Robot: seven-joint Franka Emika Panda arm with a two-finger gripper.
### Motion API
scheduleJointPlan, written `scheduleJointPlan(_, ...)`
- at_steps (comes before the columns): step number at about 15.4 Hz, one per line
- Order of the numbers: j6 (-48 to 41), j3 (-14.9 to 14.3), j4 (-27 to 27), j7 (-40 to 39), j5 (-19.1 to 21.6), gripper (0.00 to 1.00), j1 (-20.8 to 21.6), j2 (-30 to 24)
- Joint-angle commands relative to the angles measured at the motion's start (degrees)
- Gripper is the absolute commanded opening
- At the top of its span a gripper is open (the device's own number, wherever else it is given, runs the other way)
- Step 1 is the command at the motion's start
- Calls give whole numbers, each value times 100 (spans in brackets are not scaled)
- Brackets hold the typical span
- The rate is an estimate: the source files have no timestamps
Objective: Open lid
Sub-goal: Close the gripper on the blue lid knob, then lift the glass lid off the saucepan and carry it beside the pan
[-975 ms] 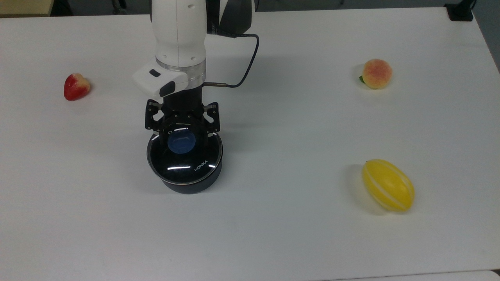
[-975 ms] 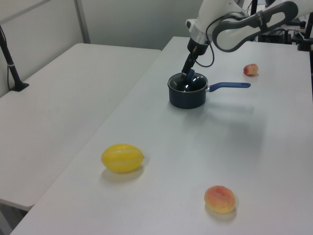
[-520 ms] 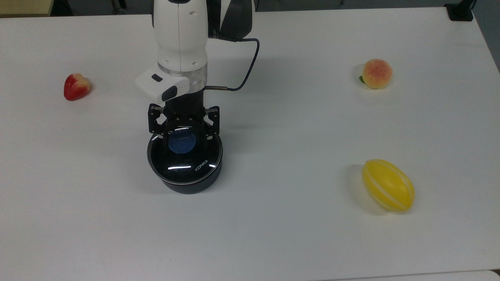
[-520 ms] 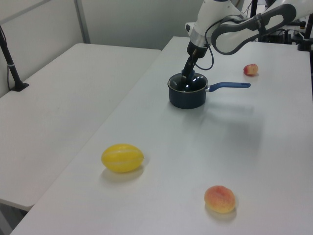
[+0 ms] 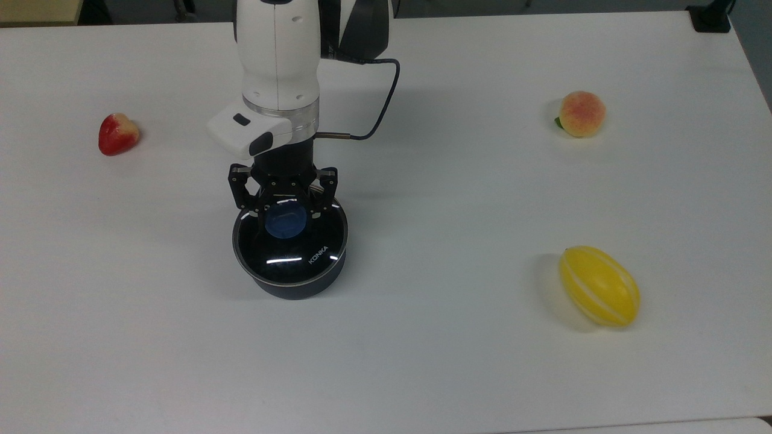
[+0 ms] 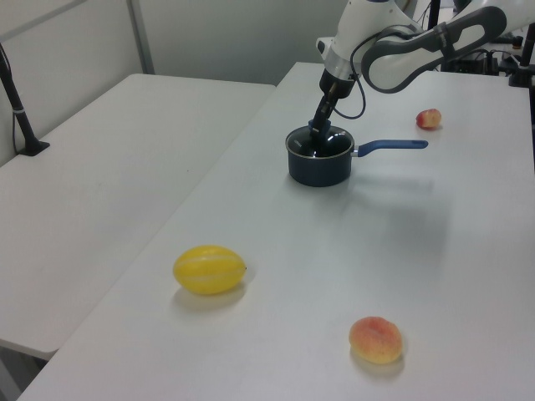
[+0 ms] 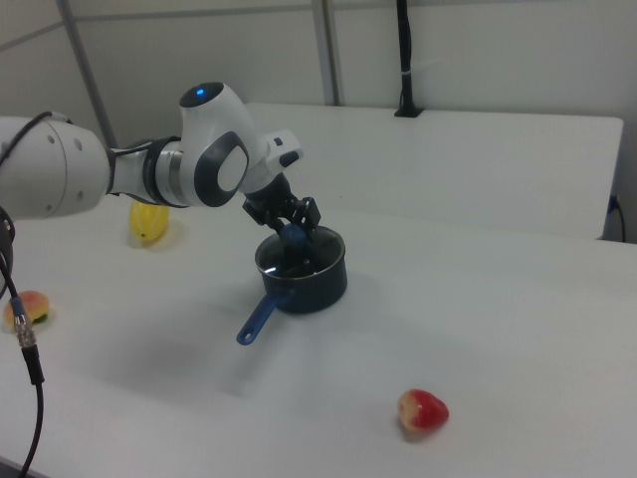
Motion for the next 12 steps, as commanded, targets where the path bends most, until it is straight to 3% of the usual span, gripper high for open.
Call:
scheduleJointPlan(1,91,15,-52,-83,-84,24,-8,-68)
scheduleJointPlan(8,-409,15,-61,-144,-58,23,-105,-665)
scheduleJointPlan(12,-1331,50,-192,-153,21,22,-88,-1271)
